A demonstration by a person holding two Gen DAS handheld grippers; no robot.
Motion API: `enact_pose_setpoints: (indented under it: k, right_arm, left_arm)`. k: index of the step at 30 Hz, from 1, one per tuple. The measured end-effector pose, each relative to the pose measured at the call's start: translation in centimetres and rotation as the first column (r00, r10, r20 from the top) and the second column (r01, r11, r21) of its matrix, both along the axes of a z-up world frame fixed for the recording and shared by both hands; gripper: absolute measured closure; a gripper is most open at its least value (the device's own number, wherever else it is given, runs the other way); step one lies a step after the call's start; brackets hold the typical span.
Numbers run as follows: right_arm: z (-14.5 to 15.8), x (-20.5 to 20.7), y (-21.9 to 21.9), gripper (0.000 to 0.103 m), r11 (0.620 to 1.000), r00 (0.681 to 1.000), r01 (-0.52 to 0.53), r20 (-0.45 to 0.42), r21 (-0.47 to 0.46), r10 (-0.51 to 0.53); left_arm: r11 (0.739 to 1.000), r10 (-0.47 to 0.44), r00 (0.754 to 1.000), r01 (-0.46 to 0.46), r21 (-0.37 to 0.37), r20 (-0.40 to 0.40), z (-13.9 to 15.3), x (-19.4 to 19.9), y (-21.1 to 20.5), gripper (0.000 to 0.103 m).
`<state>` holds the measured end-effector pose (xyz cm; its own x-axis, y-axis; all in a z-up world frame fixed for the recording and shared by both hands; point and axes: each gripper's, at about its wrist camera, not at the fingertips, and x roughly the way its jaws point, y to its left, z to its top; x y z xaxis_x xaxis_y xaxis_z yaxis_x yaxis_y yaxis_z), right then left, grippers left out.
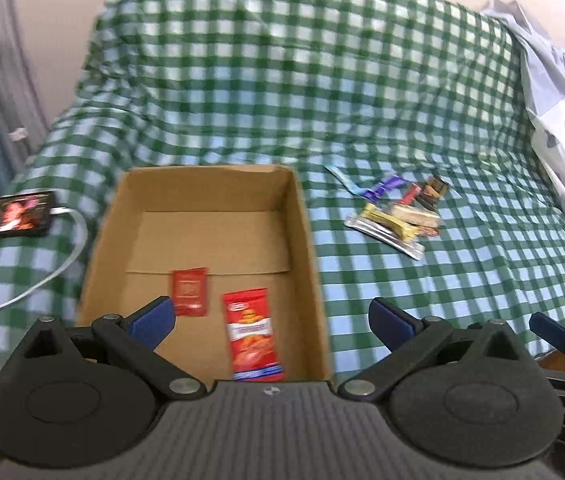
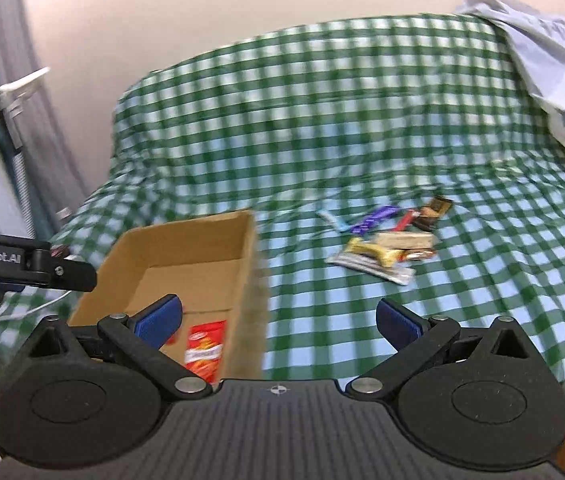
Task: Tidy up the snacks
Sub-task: 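Move both tools back toward the remaining snacks, then grasp the purple candy bar with the left tool while the right tool grasps the dark biscuit packet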
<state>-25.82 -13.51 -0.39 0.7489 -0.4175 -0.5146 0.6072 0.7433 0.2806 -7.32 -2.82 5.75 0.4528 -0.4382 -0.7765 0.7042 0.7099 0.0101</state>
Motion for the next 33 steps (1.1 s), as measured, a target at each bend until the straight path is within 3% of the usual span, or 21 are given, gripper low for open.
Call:
enact_pose_setpoints:
  k: [7,13,22,26,33]
  right_arm:
    - [-1.8,-1.2,-8.7,0.001,0.99,0.989,0.137,-0.046,-0.008,-0.138]
    - [-4.9,0.4,-17.5,0.001,0.978,0.976,0.205,-0.077,0.037,-0.202]
    - [-12.1,7.2,-31.4,0.001,0.934,0.945,0.32,-0.119,0.161,-0.303]
    - [-14.8,11.0,-36.3,0.001,0.92,0.93,0.358,-0.153,0.16,-0.335]
    - [-18.8,17.5,-42.4,0.001,0.929,0.926,0.345,-0.209,0.136,-0.313]
  left_arm:
    - [0.994,-0.067,0.998,0.066,0.087,0.008,-2.8,1.7,-10.4,0.0]
    - [0.986,-0.094,0.995,0.088,0.143,0.037,-6.5,5.0,-18.9,0.0]
    - [0.974,-0.165,0.985,0.153,0.164,0.057,-14.2,11.9,-32.5,0.0]
    - [0.95,-0.253,0.967,0.248,0.188,0.005,-18.4,14.3,-38.3,0.0]
    - [0.922,-0.296,0.954,0.296,0.25,-0.041,-24.6,15.6,-45.4,0.0]
